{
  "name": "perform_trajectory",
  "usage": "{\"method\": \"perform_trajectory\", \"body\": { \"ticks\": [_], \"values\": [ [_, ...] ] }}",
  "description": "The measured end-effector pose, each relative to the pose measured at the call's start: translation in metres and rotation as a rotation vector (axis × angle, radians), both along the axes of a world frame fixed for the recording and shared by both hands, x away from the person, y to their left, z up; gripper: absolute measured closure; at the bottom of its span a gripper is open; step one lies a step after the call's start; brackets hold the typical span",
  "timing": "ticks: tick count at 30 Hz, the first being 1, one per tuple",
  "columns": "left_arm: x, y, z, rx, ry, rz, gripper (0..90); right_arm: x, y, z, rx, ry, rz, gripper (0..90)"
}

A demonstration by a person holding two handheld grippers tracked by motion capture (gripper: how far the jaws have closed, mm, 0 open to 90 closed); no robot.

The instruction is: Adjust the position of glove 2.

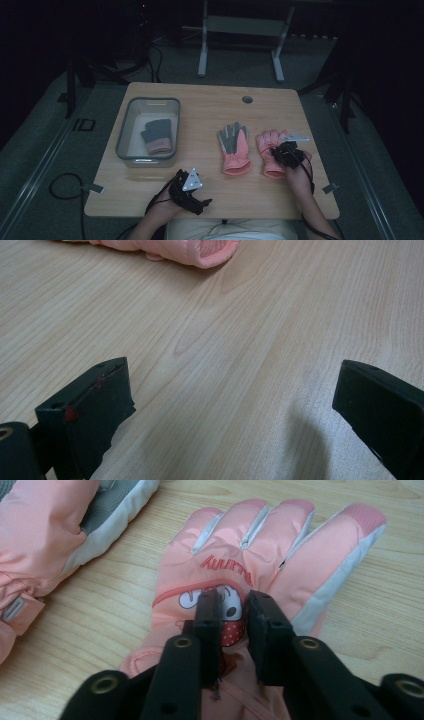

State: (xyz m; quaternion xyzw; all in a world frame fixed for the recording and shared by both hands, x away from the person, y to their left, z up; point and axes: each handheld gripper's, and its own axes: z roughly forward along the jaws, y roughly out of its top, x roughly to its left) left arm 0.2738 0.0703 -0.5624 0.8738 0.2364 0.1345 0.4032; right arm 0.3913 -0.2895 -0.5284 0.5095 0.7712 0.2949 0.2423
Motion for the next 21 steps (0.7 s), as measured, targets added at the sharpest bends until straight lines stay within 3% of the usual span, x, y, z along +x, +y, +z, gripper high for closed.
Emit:
{"method": "perform_trajectory", "body": {
  "ticks": [3, 7, 14, 21],
  "values": [
    [0.000, 0.000, 0.000, 0.001, 0.001, 0.002, 2.2, -0.004, 0.003, -0.001, -0.005, -0.033, -0.006, 84.2],
    [0.000, 0.000, 0.000, 0.001, 0.003, 0.002, 2.2, -0.006, -0.001, 0.012, 0.043, -0.038, -0.031, 85.8],
    [0.000, 0.000, 0.000, -0.002, 0.004, -0.001, 2.2, -0.013, 0.002, 0.056, 0.071, -0.128, -0.059, 85.7],
    [0.001, 0.001, -0.001, -0.007, 0.004, 0.003, 2.2, -0.014, 0.023, 0.096, 0.095, -0.179, -0.055, 85.7]
  ]
}}
